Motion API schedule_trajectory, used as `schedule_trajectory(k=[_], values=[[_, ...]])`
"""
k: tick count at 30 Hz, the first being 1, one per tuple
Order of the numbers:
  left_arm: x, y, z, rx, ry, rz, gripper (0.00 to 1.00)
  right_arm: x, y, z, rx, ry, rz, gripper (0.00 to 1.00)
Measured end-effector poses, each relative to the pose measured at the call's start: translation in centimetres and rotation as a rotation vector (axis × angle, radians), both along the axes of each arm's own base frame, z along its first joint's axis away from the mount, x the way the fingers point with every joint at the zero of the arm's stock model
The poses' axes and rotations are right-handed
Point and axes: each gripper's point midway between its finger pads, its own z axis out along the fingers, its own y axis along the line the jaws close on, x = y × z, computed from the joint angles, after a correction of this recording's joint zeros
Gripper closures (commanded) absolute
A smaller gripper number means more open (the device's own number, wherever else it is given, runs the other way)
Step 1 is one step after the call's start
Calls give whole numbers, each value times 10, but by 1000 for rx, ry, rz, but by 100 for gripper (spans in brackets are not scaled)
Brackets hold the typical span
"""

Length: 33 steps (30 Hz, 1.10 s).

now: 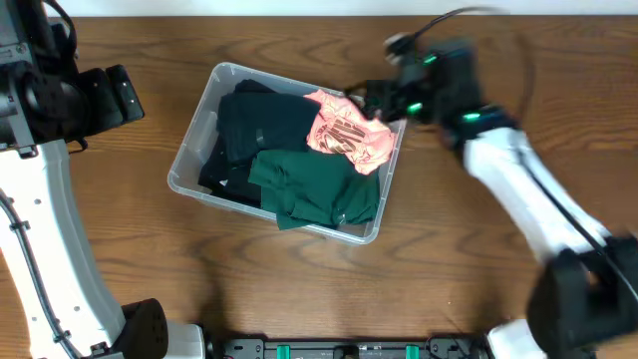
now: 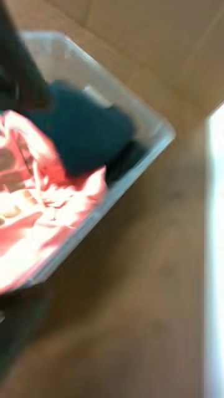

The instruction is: Pack container

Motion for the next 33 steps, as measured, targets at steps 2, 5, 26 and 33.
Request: schedule_trajectory(k=[2,5,26,33], values=[[0,0,0,1,0,0,2,-12,-17,46,-18,-96,-13,1],[0,0,0,0,-1,0,2,-32,-37,100,-26,-229,-40,1],[0,0,0,1,-1,0,2,-125,-116,171,-217,-410,-267,1],[0,0,0,1,-1,0,2,-166,-153,170,-327,-404,-396,1]])
